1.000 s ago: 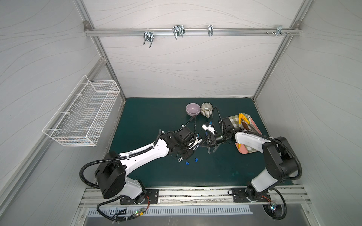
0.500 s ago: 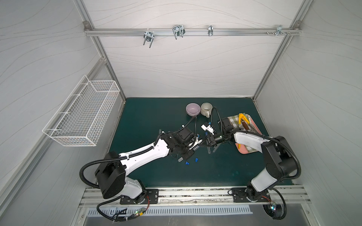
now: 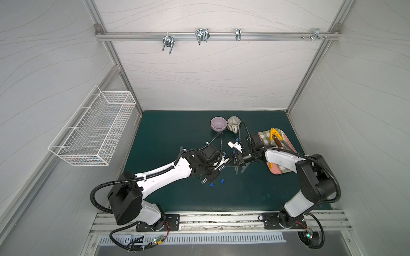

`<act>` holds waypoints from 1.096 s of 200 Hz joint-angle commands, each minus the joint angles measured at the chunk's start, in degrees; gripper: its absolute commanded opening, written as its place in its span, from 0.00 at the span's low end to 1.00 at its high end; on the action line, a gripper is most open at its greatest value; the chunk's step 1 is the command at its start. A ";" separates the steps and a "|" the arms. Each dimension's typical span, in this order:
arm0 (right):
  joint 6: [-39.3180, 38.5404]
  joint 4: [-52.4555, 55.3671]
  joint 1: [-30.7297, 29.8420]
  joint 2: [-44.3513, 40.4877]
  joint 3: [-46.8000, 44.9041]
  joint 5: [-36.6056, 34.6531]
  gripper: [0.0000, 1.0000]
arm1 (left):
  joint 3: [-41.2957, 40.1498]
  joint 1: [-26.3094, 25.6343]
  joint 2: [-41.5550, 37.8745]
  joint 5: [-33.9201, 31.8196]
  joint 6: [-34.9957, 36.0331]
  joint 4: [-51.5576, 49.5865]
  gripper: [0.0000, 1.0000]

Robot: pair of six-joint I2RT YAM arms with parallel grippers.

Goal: Remove stoppers from test tubes
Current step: Open the stopper on the test tube.

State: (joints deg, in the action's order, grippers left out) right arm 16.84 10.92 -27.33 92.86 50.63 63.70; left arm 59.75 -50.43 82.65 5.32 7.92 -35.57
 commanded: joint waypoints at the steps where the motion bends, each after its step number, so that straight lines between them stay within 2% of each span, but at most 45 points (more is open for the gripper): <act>1: -1.09 -0.21 -0.41 0.63 -0.01 0.98 0.10 | 0.46 -0.37 0.23 -0.84 0.69 1.43 0.02; 49: 2.26 -4.86 0.41 -0.03 -1.67 3.45 0.08 | 0.37 -0.37 0.40 -1.27 0.62 1.55 0.02; 81: 0.04 -1.91 0.46 -0.67 -1.09 2.34 0.06 | 0.37 -0.37 0.49 -1.95 0.59 1.44 0.01; 104: -3.74 3.70 0.59 -0.79 0.32 -1.15 0.02 | 0.37 -0.37 0.58 -2.72 0.66 1.38 0.01; 145: -4.84 5.63 2.03 -1.98 0.43 -2.88 0.01 | 0.31 -0.37 1.00 -4.15 0.89 1.01 0.01; 219: -0.62 0.85 4.10 -4.43 -0.17 1.40 0.00 | 0.37 -1.08 2.05 -5.30 1.49 0.68 0.01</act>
State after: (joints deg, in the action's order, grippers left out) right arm 15.57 12.91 -24.32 90.72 50.30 63.05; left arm 59.75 -51.18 83.48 2.20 8.14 -32.01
